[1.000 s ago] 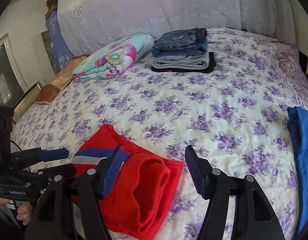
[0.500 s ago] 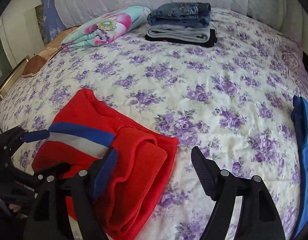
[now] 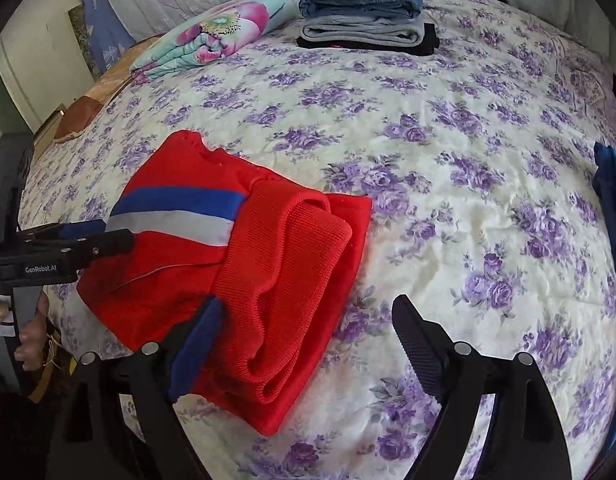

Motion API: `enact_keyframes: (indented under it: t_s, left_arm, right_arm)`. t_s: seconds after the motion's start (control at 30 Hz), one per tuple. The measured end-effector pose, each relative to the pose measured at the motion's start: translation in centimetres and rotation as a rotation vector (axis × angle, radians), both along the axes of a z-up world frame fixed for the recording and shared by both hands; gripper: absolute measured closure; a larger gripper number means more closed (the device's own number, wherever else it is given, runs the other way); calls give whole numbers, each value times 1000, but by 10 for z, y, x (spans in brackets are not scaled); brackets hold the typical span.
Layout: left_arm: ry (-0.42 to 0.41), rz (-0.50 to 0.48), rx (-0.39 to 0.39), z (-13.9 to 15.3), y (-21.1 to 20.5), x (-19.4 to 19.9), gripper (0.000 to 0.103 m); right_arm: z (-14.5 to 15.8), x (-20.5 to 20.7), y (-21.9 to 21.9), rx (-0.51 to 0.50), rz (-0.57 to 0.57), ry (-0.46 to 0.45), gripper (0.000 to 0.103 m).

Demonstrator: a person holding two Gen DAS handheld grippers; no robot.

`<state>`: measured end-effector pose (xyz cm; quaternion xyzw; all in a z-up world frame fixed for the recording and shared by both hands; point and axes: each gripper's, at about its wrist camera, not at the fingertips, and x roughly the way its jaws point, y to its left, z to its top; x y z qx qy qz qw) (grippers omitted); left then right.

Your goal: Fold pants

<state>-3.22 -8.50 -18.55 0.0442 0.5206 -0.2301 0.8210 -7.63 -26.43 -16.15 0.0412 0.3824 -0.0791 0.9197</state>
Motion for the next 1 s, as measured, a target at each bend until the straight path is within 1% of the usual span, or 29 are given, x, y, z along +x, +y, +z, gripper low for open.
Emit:
enact_keyframes:
  t_s: [0.2,0.4,0.5,0.57,0.77,0.93,1.0]
  left_arm:
    - [-20,-14,13,3,-3,0,10]
    - [-68,-40,37,12,-6,1,11]
    - [-82,-46,40,17,-6,2,11]
    - [-82,-50,39,18,-5,5,11]
    - [-92,-70,46,21,0,13,11]
    - [-92,-91,47,21,10,19,11]
    - [-76,-100,36,21,15,22,11]
  right_arm:
    - [6,-1,1,1,-6,4,17]
    - [19,-7,5,-23,-20,-4,17]
    - [27,-12,5,-21,-38,-22,17]
    - [33,-14,5,-1,-51,-39,17]
    - [46,-15,7,116,-85,-90,17]
    - [48,-17,12,179,-138,-116,17]
    - [46,-19,13,199,-157,-122,17]
